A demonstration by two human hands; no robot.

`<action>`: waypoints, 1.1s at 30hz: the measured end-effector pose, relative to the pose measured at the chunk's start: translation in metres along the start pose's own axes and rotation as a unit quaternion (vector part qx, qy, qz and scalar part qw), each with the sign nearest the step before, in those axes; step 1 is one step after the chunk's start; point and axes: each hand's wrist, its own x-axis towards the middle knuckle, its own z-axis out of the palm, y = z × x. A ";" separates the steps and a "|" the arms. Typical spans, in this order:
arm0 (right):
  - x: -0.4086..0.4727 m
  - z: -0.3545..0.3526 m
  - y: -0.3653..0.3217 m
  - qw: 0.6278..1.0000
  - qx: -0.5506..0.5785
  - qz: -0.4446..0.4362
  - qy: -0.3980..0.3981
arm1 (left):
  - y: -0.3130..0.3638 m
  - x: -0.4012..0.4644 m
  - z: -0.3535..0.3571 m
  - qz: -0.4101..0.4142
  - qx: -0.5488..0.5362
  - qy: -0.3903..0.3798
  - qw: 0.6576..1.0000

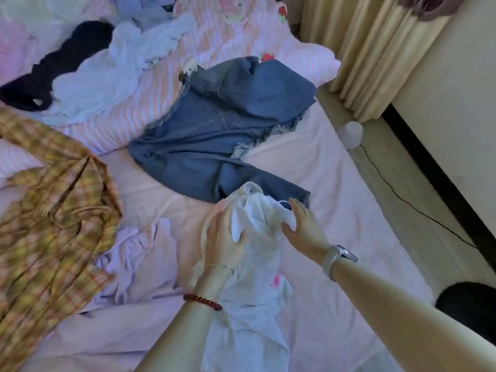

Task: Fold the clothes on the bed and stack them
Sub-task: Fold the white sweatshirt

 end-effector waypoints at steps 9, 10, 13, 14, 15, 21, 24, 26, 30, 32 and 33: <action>-0.008 0.030 0.026 0.991 -0.043 -0.123 -0.037 | -0.038 -0.027 0.020 0.047 0.083 -0.187 0.978; -0.022 0.032 0.041 0.977 -0.109 -0.184 -0.022 | -0.039 -0.037 0.012 0.058 0.108 -0.278 0.953; -0.055 0.033 0.078 0.941 -0.193 -0.277 -0.038 | -0.048 -0.041 -0.002 0.037 0.208 -0.407 0.889; -0.060 0.030 0.081 0.949 -0.180 -0.254 -0.039 | -0.041 -0.033 -0.006 0.033 0.217 -0.366 0.904; -0.063 0.029 0.082 0.963 -0.151 -0.221 -0.020 | -0.030 -0.023 -0.009 0.031 0.202 -0.304 0.931; -0.066 0.044 0.044 0.959 0.171 0.223 0.045 | 0.010 0.041 0.023 0.183 0.302 -0.284 0.891; -0.077 0.056 0.040 0.929 0.275 0.243 -0.035 | 0.011 0.064 0.043 0.146 0.369 -0.397 0.828; -0.085 0.059 0.040 0.906 0.349 0.238 -0.028 | 0.006 0.073 0.050 0.139 0.378 -0.417 0.815; -0.105 0.048 0.051 0.937 0.270 0.193 -0.105 | 0.004 0.074 0.041 0.174 0.363 -0.360 0.841; -0.113 0.037 0.053 0.963 0.162 0.134 -0.170 | 0.007 0.067 0.023 0.161 0.286 -0.328 0.886; -0.116 0.031 0.055 0.972 0.107 0.110 -0.180 | 0.007 0.064 0.012 0.149 0.247 -0.313 0.905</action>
